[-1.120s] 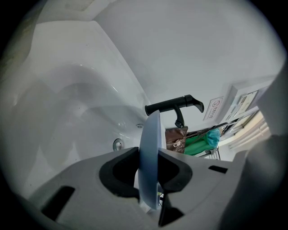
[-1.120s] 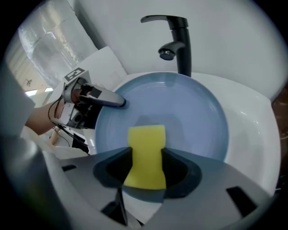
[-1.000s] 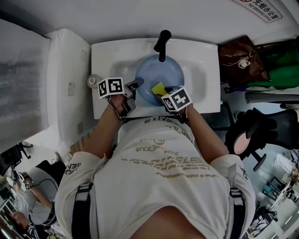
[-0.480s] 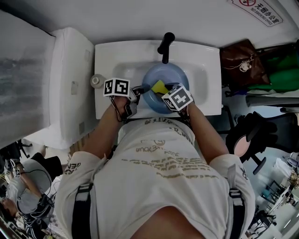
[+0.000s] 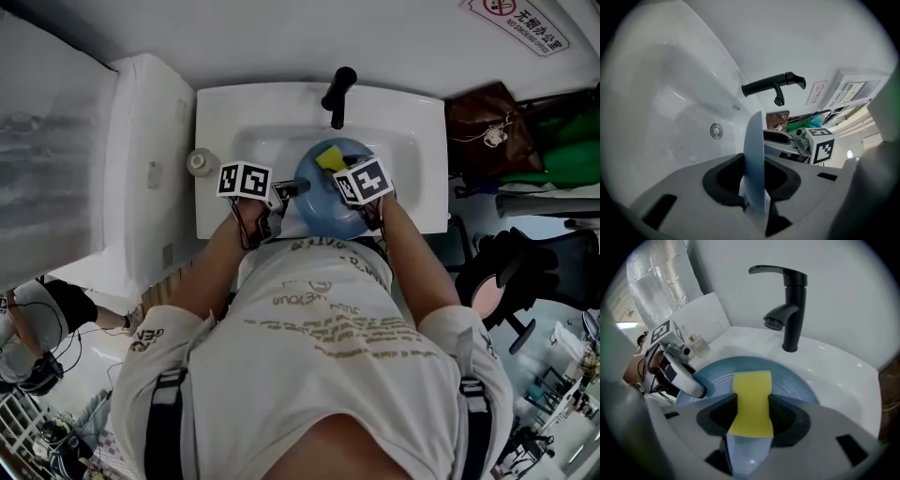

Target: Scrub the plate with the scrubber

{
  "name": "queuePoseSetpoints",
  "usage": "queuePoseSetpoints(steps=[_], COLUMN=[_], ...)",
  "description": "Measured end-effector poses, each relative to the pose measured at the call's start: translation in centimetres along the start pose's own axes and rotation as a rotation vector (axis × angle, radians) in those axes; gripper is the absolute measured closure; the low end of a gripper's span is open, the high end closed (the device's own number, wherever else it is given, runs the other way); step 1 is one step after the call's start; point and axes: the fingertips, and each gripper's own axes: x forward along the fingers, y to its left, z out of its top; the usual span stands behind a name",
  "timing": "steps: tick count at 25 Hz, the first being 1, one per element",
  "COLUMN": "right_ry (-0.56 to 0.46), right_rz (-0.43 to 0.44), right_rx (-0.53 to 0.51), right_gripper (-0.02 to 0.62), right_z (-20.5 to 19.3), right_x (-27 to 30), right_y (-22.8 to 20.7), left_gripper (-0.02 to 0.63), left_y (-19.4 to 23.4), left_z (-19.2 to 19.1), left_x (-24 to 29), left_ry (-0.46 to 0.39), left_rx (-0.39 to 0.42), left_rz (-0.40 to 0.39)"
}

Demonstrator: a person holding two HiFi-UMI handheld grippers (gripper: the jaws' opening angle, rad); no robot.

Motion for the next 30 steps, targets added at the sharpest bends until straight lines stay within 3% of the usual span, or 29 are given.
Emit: queuePoseSetpoints(steps=[5,15,25,30], right_ry=[-0.002,0.019,0.063,0.073], right_rz=[-0.031,0.079,0.181,0.186], right_rx=[0.076,0.1,-0.024,-0.037], right_gripper=[0.385,0.385,0.385,0.385], right_z=[-0.6,-2.7,-5.2,-6.0], right_x=[-0.4,0.1,-1.1,-1.1], right_y=[-2.0,0.8,5.6,5.8], left_gripper=[0.518,0.517,0.517,0.517], left_y=[0.0,0.9,0.8,0.7], left_z=[0.4,1.1,2.2,1.6], left_x=[-0.5,-0.9,-1.4,-1.3], left_ry=[-0.015,-0.044,-0.082,-0.076], left_rx=[-0.011,-0.034,-0.055,-0.038], left_rz=[-0.01,0.002,0.003,0.004])
